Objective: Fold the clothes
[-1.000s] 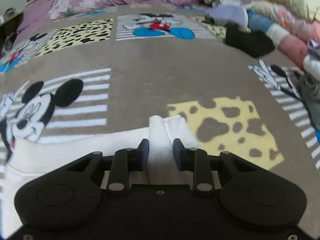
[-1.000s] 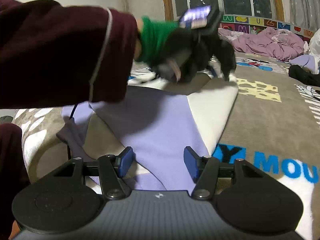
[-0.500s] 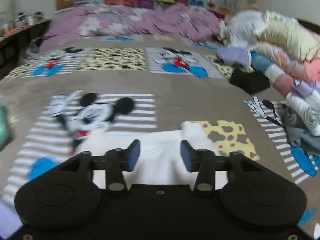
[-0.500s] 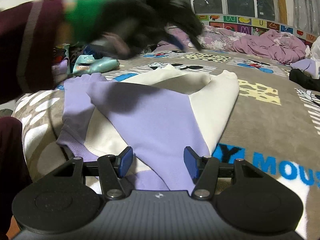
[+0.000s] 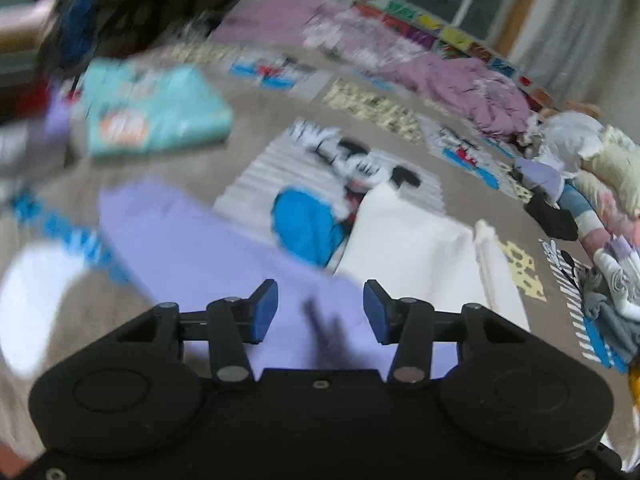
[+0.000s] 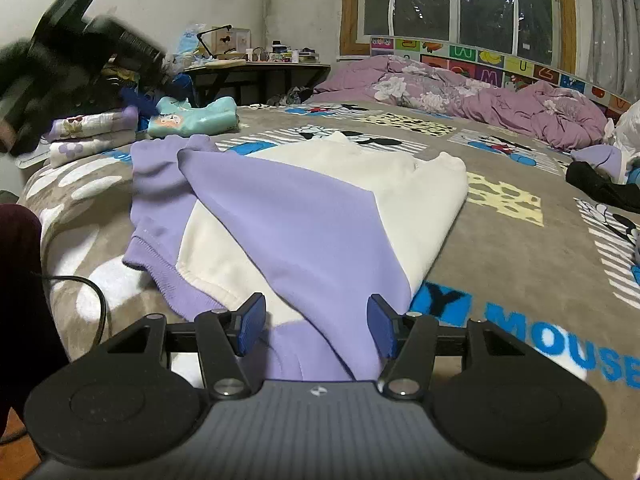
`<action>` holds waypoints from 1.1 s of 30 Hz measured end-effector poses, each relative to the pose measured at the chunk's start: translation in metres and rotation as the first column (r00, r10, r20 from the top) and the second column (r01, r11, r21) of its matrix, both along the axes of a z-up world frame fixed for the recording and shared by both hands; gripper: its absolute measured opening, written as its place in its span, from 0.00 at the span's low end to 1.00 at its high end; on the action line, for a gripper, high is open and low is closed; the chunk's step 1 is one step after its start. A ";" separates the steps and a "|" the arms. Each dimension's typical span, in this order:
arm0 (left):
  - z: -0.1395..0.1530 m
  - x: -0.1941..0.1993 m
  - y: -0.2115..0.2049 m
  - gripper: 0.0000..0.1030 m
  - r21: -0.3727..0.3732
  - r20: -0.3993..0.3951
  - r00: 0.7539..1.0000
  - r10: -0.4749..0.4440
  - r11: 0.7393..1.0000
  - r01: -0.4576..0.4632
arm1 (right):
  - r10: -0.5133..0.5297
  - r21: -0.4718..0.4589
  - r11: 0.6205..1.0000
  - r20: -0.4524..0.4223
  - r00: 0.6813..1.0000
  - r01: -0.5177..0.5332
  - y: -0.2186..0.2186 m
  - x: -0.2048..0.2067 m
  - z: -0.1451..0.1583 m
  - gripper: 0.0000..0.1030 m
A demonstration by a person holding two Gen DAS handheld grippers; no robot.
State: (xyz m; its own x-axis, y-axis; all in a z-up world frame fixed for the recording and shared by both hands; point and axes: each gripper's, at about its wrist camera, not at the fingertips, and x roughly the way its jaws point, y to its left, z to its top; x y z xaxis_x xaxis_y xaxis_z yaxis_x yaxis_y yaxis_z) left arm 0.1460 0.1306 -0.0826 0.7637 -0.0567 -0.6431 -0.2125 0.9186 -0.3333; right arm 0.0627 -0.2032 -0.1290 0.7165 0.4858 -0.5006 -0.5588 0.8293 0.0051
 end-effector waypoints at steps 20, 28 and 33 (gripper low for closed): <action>-0.023 0.023 0.013 0.02 -0.210 0.165 0.986 -0.015 0.976 0.050 | 0.025 -0.001 1.000 -0.012 1.000 -0.025 -0.001 -0.006 -0.007 0.59; -0.045 0.033 0.011 0.02 -0.163 0.079 0.997 -0.027 0.986 0.040 | 0.029 -0.001 1.000 -0.019 0.999 -0.029 -0.002 -0.006 -0.007 0.59; -0.042 0.038 0.013 0.02 -0.168 0.099 0.995 -0.026 0.985 0.042 | 0.032 -0.001 0.999 -0.021 0.999 -0.032 -0.002 -0.005 -0.007 0.59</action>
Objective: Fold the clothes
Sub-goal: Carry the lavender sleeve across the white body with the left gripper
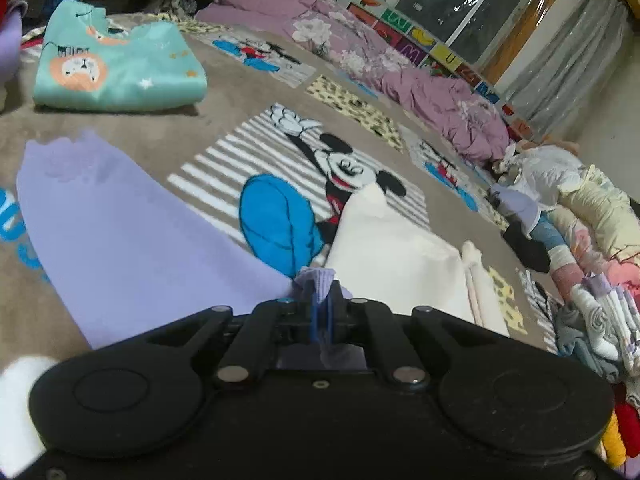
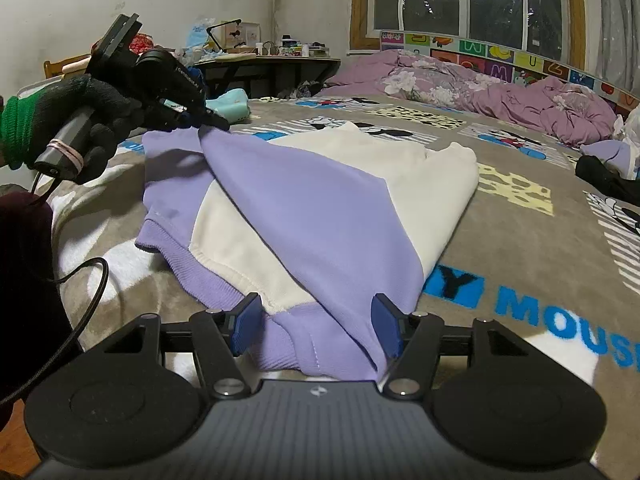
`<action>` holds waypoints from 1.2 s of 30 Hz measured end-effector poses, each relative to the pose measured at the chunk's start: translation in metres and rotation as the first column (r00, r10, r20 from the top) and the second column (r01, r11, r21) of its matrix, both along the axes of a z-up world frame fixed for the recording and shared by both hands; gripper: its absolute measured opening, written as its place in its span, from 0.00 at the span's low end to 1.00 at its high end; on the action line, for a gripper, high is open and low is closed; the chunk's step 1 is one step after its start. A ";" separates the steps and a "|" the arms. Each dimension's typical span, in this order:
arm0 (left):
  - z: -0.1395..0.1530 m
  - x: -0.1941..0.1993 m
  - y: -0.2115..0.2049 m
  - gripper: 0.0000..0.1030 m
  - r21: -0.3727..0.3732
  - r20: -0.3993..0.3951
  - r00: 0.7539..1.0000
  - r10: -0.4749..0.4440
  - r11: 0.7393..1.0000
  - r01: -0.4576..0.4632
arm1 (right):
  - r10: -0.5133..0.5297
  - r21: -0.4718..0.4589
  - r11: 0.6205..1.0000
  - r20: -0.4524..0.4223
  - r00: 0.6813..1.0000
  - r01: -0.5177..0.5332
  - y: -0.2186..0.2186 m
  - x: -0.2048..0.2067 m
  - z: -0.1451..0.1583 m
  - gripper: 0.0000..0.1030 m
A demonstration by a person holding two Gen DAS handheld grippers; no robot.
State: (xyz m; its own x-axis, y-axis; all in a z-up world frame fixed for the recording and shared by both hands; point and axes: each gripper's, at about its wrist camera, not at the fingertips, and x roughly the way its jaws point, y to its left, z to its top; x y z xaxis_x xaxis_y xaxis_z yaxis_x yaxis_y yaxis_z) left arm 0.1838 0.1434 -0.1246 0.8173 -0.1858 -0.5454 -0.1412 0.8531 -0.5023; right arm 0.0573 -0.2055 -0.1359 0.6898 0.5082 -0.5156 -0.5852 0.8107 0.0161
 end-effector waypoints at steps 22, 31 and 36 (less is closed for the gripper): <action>0.067 0.073 -0.088 0.02 -0.188 0.045 0.998 -0.048 0.981 0.056 | 0.001 0.064 0.998 -0.006 1.000 0.000 -0.009 0.001 0.005 0.58; 0.054 0.131 -0.131 0.02 -0.217 -0.024 0.998 -0.050 0.975 0.043 | 0.013 0.160 0.987 -0.073 0.997 -0.001 -0.023 0.004 0.003 0.59; 0.045 0.152 -0.151 0.02 -0.218 -0.051 0.998 -0.048 0.975 0.036 | 0.016 0.216 0.976 -0.107 0.994 0.007 -0.030 0.007 0.003 0.59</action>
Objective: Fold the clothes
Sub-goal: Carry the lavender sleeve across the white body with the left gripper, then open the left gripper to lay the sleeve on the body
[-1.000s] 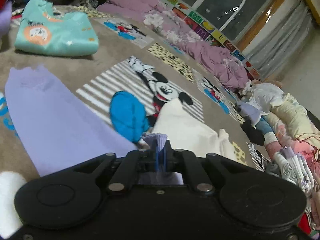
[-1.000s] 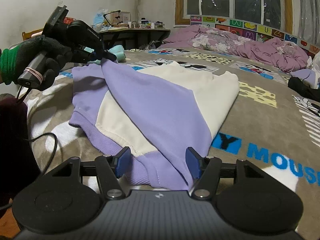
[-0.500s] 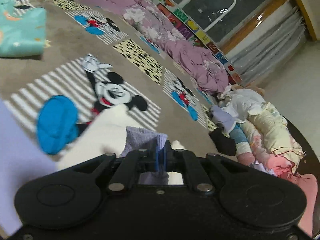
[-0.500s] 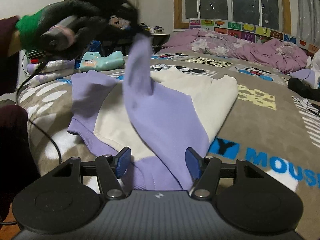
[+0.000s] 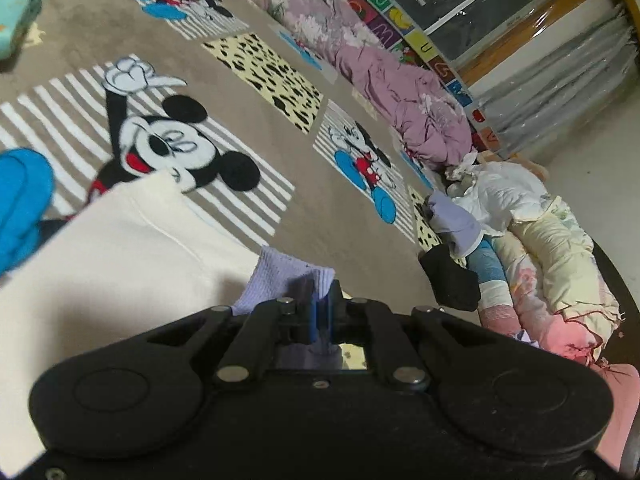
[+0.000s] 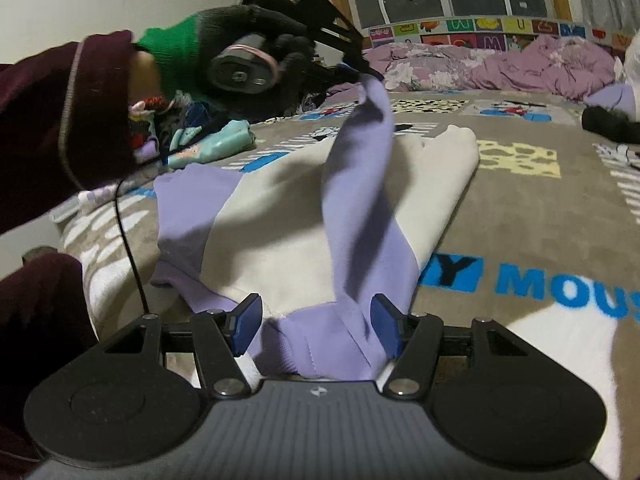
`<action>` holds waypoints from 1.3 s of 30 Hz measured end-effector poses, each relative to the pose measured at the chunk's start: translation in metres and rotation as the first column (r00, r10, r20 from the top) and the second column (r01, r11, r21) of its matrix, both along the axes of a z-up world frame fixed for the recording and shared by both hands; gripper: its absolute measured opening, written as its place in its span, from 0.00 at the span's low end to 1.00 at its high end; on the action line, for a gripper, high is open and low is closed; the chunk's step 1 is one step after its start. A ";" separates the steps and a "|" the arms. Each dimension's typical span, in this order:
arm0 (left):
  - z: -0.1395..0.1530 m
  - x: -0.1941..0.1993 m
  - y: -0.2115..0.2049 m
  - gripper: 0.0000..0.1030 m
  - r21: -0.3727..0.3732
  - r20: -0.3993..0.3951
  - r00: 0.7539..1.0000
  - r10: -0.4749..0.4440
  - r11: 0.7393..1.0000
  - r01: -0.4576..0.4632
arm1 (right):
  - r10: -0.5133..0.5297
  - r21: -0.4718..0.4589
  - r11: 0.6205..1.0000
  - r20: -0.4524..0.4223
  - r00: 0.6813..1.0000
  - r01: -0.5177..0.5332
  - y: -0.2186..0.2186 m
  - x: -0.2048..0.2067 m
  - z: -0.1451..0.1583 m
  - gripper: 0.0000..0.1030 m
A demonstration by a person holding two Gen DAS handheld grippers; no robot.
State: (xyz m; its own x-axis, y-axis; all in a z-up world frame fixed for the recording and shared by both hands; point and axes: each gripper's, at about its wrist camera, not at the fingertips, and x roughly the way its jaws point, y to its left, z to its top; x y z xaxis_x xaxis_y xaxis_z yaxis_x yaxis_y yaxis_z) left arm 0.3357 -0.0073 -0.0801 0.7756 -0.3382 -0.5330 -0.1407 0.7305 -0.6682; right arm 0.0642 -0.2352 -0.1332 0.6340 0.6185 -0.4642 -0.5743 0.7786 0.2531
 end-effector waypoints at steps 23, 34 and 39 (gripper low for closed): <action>-0.038 0.048 -0.062 0.02 0.118 -0.079 0.995 -0.053 0.991 0.062 | 0.009 0.096 0.995 -0.059 0.998 -0.003 -0.010 0.006 -0.003 0.59; -0.024 0.038 -0.050 0.11 0.153 0.012 0.995 -0.095 0.984 0.092 | 0.008 0.114 0.993 -0.068 0.998 0.000 -0.013 0.008 -0.003 0.59; -0.017 0.031 -0.042 0.43 0.275 0.038 0.984 -0.174 0.948 0.157 | 0.002 0.127 0.992 -0.075 0.997 0.008 -0.015 0.008 -0.004 0.59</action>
State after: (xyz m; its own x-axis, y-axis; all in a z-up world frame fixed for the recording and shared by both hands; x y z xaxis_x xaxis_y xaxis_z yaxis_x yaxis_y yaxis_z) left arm 0.3669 -0.0497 -0.0970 0.7548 -0.3148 -0.5755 0.0329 0.8944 -0.4461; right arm 0.0726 -0.2502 -0.1374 0.6024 0.6736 -0.4283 -0.5479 0.7391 0.3918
